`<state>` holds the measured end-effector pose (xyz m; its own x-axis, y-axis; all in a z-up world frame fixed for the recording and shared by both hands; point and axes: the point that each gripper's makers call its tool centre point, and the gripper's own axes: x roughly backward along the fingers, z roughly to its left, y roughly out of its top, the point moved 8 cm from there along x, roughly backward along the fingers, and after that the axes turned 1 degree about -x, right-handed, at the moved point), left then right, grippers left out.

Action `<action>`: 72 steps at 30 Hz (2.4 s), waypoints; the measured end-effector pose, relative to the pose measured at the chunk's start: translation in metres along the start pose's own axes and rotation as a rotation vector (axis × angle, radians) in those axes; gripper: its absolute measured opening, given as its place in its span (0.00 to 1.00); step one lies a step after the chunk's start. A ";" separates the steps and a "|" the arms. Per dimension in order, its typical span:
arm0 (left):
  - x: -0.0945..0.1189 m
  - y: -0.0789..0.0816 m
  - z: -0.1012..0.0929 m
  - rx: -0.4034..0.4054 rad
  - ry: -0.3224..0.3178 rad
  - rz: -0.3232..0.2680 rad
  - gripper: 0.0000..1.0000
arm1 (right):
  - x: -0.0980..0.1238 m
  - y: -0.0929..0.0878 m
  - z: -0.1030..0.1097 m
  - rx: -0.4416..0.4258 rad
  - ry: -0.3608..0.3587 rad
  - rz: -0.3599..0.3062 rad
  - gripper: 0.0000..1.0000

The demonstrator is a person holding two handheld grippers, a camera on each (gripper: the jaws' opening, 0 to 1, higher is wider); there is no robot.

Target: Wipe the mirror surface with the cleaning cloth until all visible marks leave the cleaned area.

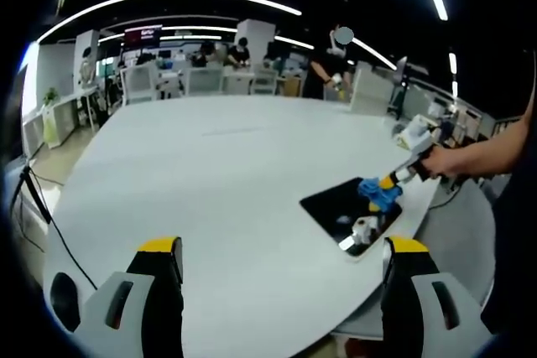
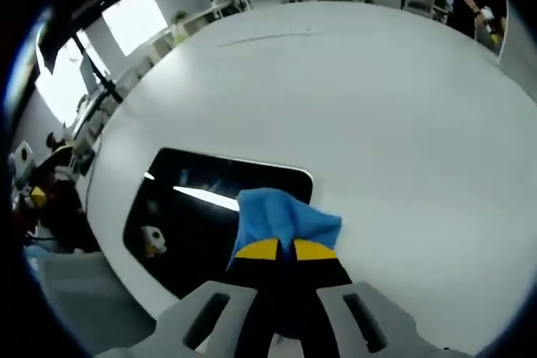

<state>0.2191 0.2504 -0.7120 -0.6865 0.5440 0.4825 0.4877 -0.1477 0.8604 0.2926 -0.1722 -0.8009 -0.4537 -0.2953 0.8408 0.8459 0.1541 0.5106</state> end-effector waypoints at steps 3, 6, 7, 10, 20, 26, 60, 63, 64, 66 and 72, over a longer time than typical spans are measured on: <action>-0.001 -0.002 0.000 0.002 -0.001 0.007 0.99 | 0.000 -0.001 -0.001 0.016 -0.003 -0.015 0.00; -0.003 -0.002 -0.003 -0.002 -0.007 0.014 0.99 | 0.001 -0.003 0.001 -0.001 -0.013 -0.031 0.00; -0.003 -0.001 -0.004 -0.005 -0.010 0.014 0.99 | 0.001 -0.004 0.003 -0.002 -0.020 -0.033 0.00; -0.004 0.000 -0.005 -0.007 -0.015 0.015 1.00 | 0.004 -0.008 0.007 0.004 -0.028 -0.026 0.00; 0.002 0.000 0.001 -0.009 -0.009 0.025 1.00 | 0.019 -0.035 0.014 0.015 -0.029 0.006 0.00; 0.003 -0.004 0.001 -0.007 -0.009 0.033 1.00 | 0.025 -0.045 0.020 0.044 -0.034 0.036 0.00; 0.011 -0.003 0.023 -0.003 -0.011 -0.005 0.99 | 0.001 -0.034 0.100 0.002 0.011 0.053 0.00; 0.011 -0.004 0.022 0.006 -0.012 0.001 0.99 | -0.004 -0.029 0.113 0.006 0.031 0.066 0.00; 0.011 -0.005 0.022 0.007 -0.012 0.001 0.99 | -0.005 -0.028 0.115 0.007 0.033 0.067 0.00; 0.011 -0.005 0.022 0.013 -0.014 -0.002 0.99 | -0.007 -0.026 0.121 0.005 0.040 0.068 0.00; 0.012 -0.006 0.022 0.015 -0.018 -0.002 0.99 | -0.014 -0.021 0.137 0.032 0.064 0.072 0.00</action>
<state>0.2199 0.2755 -0.7151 -0.6776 0.5591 0.4778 0.4944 -0.1347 0.8587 0.2423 -0.0418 -0.7985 -0.3724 -0.3420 0.8628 0.8659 0.2066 0.4556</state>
